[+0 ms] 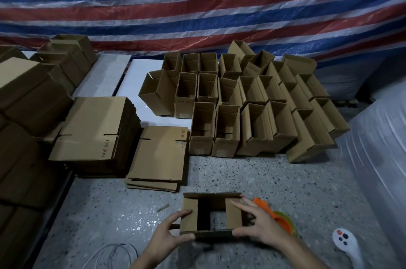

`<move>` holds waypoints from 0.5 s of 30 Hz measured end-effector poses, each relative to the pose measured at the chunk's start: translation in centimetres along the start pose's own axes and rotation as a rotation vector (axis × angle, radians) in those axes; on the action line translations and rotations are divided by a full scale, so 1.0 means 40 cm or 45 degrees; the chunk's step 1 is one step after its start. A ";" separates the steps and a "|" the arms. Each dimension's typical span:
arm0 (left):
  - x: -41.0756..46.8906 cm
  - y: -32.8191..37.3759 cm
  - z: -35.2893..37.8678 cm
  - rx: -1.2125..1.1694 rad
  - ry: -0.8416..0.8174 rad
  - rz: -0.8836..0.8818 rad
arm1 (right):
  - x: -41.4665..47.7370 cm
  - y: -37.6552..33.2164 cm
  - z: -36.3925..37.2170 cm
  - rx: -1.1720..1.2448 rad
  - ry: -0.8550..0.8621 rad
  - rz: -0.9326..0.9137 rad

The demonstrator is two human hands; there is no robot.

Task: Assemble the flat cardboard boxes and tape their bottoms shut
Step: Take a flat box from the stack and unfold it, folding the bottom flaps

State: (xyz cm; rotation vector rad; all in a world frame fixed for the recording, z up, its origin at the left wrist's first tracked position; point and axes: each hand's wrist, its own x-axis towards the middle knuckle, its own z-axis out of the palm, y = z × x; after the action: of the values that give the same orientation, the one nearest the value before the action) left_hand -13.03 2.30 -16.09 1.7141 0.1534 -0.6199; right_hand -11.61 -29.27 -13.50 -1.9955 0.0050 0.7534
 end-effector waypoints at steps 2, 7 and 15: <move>0.000 -0.001 0.003 0.023 0.041 0.021 | 0.000 0.008 0.007 0.007 0.038 0.006; 0.005 -0.011 0.020 0.083 0.191 0.033 | 0.009 0.011 0.030 -0.002 0.182 -0.005; 0.053 -0.016 0.051 0.232 0.404 -0.176 | 0.035 0.004 0.079 -0.167 0.473 -0.021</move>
State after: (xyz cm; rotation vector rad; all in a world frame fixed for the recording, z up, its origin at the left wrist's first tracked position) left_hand -12.14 0.04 -17.88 1.9840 0.4545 -0.4696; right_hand -12.13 -26.44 -15.41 -2.2328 0.1609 0.3711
